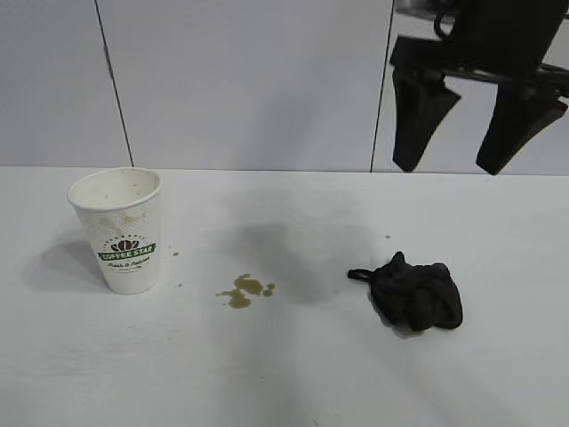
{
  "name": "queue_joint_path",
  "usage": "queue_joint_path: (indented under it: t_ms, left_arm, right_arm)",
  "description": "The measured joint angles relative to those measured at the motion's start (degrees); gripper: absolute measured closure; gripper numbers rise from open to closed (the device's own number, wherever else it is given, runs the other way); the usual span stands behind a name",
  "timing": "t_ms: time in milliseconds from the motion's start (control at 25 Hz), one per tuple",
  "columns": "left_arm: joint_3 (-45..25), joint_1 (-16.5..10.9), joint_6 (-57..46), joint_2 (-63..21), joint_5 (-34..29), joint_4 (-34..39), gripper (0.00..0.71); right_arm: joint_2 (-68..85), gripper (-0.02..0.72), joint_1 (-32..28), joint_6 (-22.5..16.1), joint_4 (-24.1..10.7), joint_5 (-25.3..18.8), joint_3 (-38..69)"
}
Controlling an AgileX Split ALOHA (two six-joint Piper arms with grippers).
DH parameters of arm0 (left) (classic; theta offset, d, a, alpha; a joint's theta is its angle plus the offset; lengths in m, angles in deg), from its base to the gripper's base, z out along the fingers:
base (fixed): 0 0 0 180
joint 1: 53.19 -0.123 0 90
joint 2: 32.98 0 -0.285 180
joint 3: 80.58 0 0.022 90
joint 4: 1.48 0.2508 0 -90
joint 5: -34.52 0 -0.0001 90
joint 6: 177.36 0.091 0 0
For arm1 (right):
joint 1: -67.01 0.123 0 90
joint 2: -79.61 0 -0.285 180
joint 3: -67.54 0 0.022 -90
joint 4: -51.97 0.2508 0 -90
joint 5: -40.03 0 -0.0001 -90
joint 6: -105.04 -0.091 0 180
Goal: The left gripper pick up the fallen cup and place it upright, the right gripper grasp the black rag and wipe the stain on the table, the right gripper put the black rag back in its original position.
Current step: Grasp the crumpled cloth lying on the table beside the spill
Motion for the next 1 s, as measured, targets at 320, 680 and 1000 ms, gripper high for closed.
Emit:
queue_joint_path:
  t_ms: [320,680,1000]
  left_arm:
    - [-0.29,0.00,-0.40,0.00,0.38,0.17,0.085]
    - [-0.29,0.00,-0.40,0.00,0.38,0.17,0.085]
    - [-0.29,0.00,-0.40,0.00,0.71,0.17,0.085]
  right_arm:
    - [-13.12,0.081,3.92,-5.07,-4.57,7.33,0.00]
    - [-17.62,0.119,3.93,-6.38,-6.40,9.22,0.00]
    - [-17.68,0.632,3.93,-6.87,-8.88,11.03,1.20]
